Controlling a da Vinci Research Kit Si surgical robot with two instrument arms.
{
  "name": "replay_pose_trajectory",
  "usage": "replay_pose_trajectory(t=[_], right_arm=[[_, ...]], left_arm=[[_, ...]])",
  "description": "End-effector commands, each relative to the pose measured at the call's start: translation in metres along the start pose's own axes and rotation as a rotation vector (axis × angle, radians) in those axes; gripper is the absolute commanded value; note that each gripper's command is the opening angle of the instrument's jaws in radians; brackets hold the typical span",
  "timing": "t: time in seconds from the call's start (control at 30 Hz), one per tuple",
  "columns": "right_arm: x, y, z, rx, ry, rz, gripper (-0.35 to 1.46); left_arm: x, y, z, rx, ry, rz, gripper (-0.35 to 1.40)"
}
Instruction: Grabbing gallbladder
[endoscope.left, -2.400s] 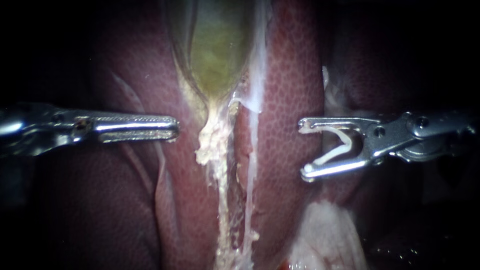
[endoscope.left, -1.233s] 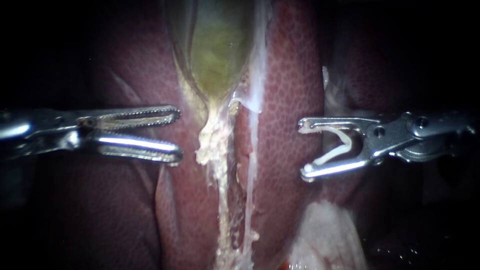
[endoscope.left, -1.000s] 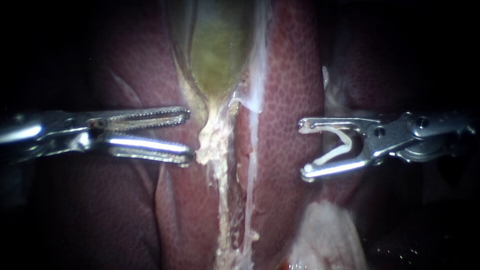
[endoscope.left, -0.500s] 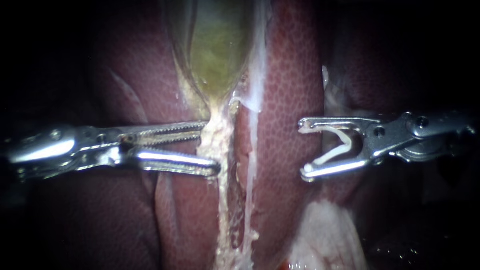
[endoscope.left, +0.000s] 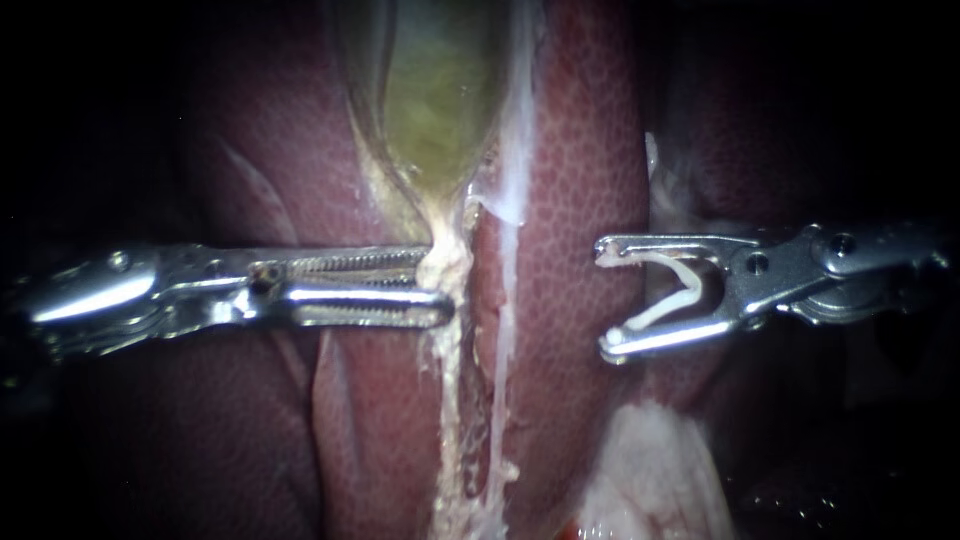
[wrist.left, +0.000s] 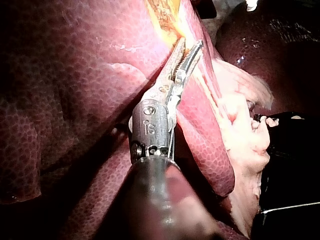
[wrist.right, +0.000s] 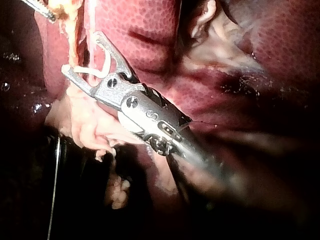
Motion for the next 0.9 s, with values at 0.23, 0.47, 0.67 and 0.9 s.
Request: replay_pose_trajectory(t=[0.23, 0.47, 0.67, 0.9], right_arm=[[0.0000, 0.0000, 0.0000, 0.000, 0.000, 0.000, 0.59], [0.0000, 0.0000, 0.0000, 0.000, 0.000, 0.000, 0.59], [0.0000, 0.0000, 0.0000, 0.000, 0.000, 0.000, 0.59], [0.0000, 0.0000, 0.0000, 0.000, 0.000, 0.000, 0.59]], left_arm=[[0.0003, 0.0007, -0.0006, -0.008, 0.057, 0.004, -0.35], [-0.0001, 0.0005, -0.0013, -0.008, 0.058, 0.002, -0.35], [-0.0027, 0.0008, -0.0039, -0.024, 0.052, -0.019, -0.35], [-0.0064, 0.0010, -0.0077, -0.041, 0.013, -0.008, -0.35]])
